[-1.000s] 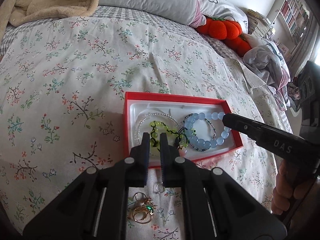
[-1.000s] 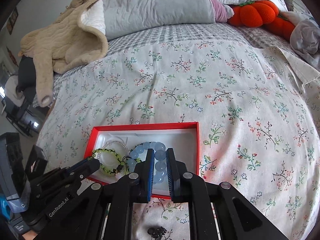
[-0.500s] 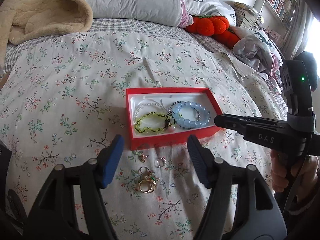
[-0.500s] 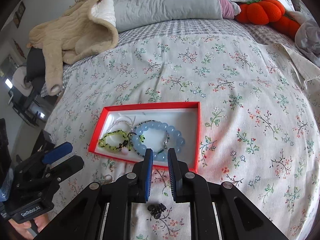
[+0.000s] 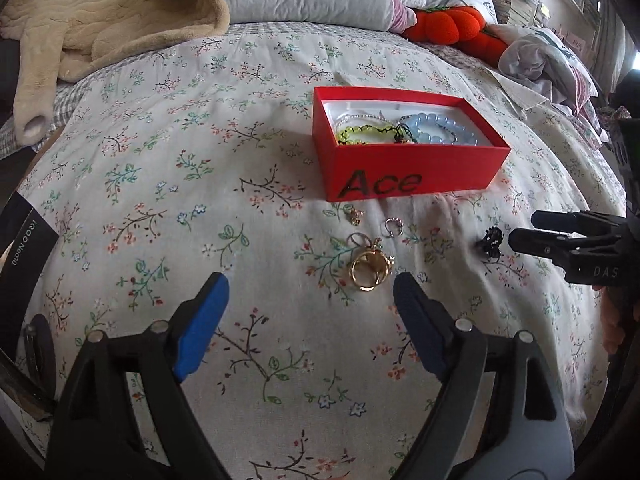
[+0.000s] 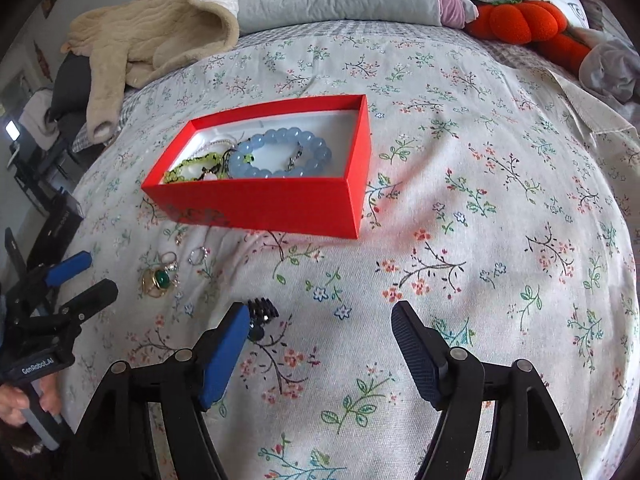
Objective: Organize jewelry
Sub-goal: 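Grasp a gold ring with the left tool while the right tool grasps the black hair clip, then carry the gold ring and black hair clip over the red box, then lower both items into the box and open both tools, then grasp a small gold ring with the left tool while the right tool grasps a silver ring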
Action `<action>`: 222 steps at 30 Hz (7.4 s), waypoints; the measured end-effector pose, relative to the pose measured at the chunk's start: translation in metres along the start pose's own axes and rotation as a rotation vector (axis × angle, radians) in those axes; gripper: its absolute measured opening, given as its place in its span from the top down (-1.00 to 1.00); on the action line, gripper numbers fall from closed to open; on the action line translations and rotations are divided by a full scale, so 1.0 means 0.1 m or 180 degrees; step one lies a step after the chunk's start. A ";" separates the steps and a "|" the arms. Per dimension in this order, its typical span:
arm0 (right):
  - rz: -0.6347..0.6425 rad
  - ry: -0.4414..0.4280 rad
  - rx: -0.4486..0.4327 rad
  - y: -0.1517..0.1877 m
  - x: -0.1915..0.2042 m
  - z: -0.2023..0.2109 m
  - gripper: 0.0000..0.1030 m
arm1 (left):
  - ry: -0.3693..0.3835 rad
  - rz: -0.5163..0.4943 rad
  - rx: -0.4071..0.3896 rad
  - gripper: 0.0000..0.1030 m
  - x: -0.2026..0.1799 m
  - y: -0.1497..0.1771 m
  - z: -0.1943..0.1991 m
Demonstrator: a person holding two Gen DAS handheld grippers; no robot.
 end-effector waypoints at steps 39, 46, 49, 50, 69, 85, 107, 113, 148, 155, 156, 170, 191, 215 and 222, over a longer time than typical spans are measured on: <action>0.0514 0.0110 -0.0221 0.19 0.34 -0.14 -0.80 | 0.0437 -0.0110 0.0330 0.53 -0.13 0.00 -0.32; 0.0526 0.0078 -0.0140 0.13 0.43 -0.12 -0.55 | 0.0438 -0.0046 0.0340 0.53 -0.09 0.03 -0.24; 0.0497 0.0042 -0.0067 0.08 0.44 -0.13 -0.19 | 0.0435 0.0005 0.0335 0.53 -0.05 0.03 -0.21; 0.0459 0.0030 -0.0048 0.07 0.43 -0.13 -0.15 | 0.0432 0.0018 0.0333 0.53 -0.05 0.02 -0.20; 0.0035 -0.0207 0.0061 -0.19 0.31 0.04 0.57 | 0.0481 0.0155 0.0168 0.53 -0.03 -0.20 -0.10; -0.0185 -0.0261 -0.0294 -0.77 0.24 0.31 0.56 | 0.0663 0.0180 -0.0269 0.53 -0.20 -0.74 -0.14; -0.0266 -0.0299 -0.0250 -0.92 0.04 -0.04 0.56 | 0.0551 0.0130 -0.0228 0.53 -0.23 -0.87 -0.51; -0.0274 -0.0274 -0.0219 -0.92 0.03 -0.08 0.56 | 0.0535 0.0085 -0.0214 0.48 -0.26 -0.86 -0.46; -0.0229 -0.0323 -0.0275 -0.86 0.06 0.20 -0.18 | 0.0202 0.0278 0.0050 -0.53 0.04 -0.27 -0.10; -0.0246 -0.0293 -0.0207 -0.63 0.01 0.24 -0.38 | 0.0028 0.0220 0.0062 -0.59 0.07 -0.14 -0.16; -0.0244 -0.0276 -0.0192 -0.59 0.00 0.24 -0.39 | 0.0014 0.0204 0.0078 -0.59 0.07 -0.13 -0.17; -0.0241 -0.0107 -0.0016 -0.25 -0.08 0.10 -0.44 | 0.0030 -0.0094 0.0284 -0.60 -0.14 0.03 -0.38; -0.0156 -0.0063 0.0064 -0.20 -0.05 0.00 -0.44 | 0.0466 -0.0130 0.0174 0.44 -0.18 -0.18 -0.55; 0.0357 -0.0125 -0.0072 -0.28 0.77 -0.24 -0.20 | 0.0192 0.0190 0.0187 0.59 0.30 -0.10 -0.12; 0.0408 -0.0194 -0.0085 -0.32 0.97 -0.39 0.19 | 0.0245 0.0185 0.0158 0.59 0.29 -0.14 -0.09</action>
Point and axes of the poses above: each gripper's, at about its wrist camera, not at the fingertips, and z roughly against the way its jaws point, x to its left, y to its underside, the point moved 3 cm from there along -z, roughly the way its jaws point, and after that the axes turned 8 degrees about y, right-handed, at the moved point
